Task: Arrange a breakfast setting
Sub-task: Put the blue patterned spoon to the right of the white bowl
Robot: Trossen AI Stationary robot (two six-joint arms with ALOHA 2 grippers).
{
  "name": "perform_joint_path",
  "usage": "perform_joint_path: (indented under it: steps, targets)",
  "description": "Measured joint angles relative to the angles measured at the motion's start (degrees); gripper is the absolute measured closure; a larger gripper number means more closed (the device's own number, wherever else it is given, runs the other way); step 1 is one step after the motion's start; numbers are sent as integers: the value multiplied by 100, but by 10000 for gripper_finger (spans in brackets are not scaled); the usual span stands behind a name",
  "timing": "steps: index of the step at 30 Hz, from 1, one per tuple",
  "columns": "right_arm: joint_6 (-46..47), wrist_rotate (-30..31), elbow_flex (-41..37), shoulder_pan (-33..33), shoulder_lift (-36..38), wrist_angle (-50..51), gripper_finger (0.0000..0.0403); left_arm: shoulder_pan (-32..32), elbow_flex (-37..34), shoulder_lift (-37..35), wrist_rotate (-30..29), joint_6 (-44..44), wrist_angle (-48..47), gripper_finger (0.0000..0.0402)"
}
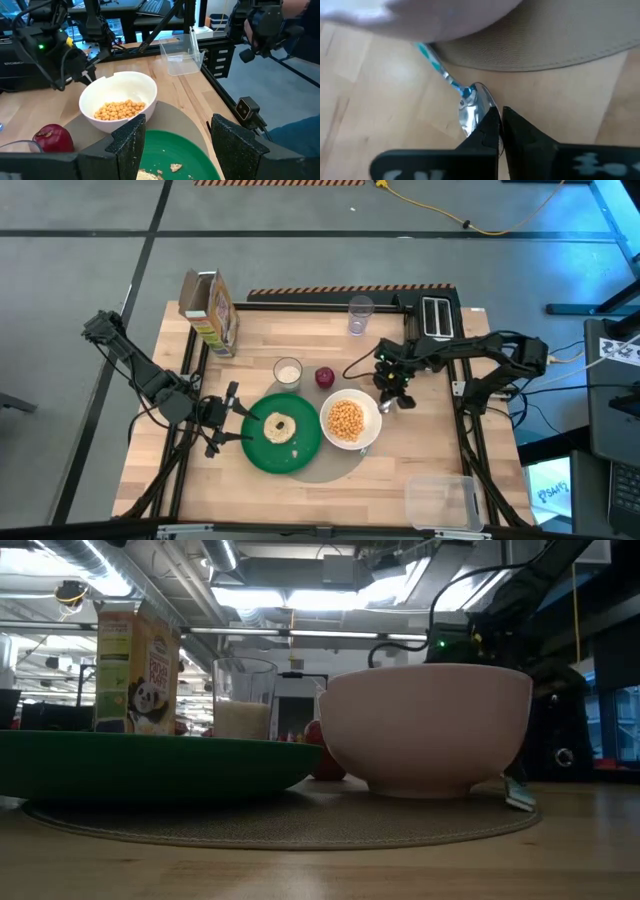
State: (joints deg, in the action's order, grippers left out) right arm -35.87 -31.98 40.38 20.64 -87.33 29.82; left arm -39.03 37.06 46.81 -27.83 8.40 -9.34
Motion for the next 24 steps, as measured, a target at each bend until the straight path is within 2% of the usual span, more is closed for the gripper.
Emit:
perform_joint_path:
  steps: [3, 8, 17, 24]
  targets:
    - [-222, -270, 0, 0, -2, 104, 403, 0, 0, 0, 0, 0, 0, 191]
    - [-357, -294, 0, 0, -2, 217, 402, 5, 0, 0, -31, -2, 1, 191]
    - [-347, 75, 4, 0, -2, 16, 403, 154, 0, 0, -42, 7, 1, 191]
    - [-40, 143, 7, -2, -2, 30, 400, 157, 0, 0, 39, 19, 0, 191]
